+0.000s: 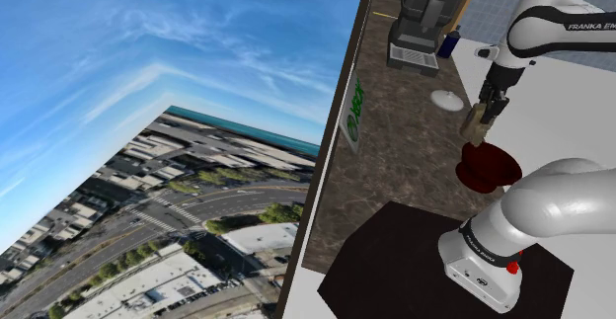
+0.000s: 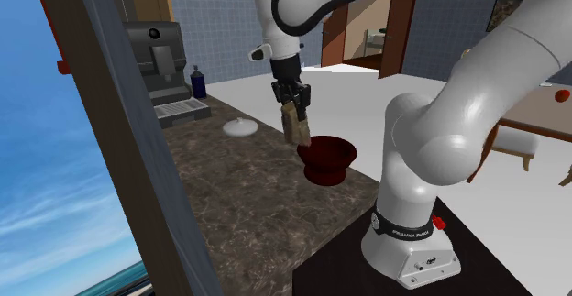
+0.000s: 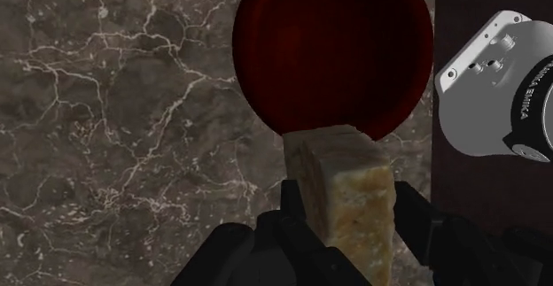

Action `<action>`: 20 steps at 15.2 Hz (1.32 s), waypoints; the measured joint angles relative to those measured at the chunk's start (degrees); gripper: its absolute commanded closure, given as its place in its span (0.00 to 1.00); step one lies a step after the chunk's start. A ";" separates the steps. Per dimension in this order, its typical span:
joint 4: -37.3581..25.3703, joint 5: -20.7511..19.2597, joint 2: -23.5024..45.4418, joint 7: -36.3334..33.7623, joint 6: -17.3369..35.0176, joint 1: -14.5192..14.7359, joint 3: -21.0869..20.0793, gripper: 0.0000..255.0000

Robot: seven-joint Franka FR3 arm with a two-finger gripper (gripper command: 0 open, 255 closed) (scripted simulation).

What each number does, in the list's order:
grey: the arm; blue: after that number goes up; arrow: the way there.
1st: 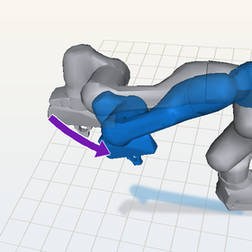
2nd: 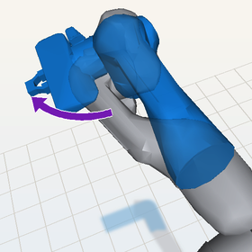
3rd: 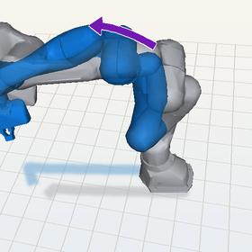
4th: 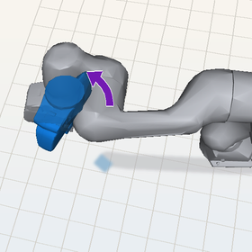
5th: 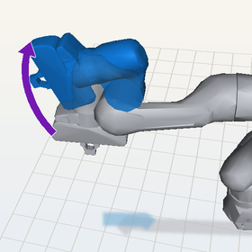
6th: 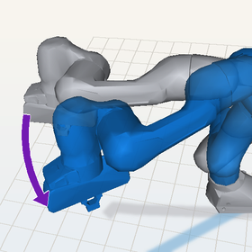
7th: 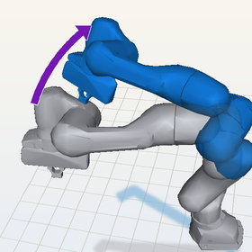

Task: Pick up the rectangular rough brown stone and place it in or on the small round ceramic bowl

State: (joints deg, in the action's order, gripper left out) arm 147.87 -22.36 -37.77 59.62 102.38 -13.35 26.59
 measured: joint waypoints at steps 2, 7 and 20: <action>2.31 -2.10 -4.21 1.64 -1.59 -2.40 0.65 1.00; 6.66 -7.49 -13.33 6.90 -5.53 -8.70 3.15 1.00; 14.37 -13.00 -11.06 6.04 4.69 -10.53 8.52 1.00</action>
State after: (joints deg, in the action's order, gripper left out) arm 162.24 -35.36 -48.84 65.66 107.08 -23.88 35.11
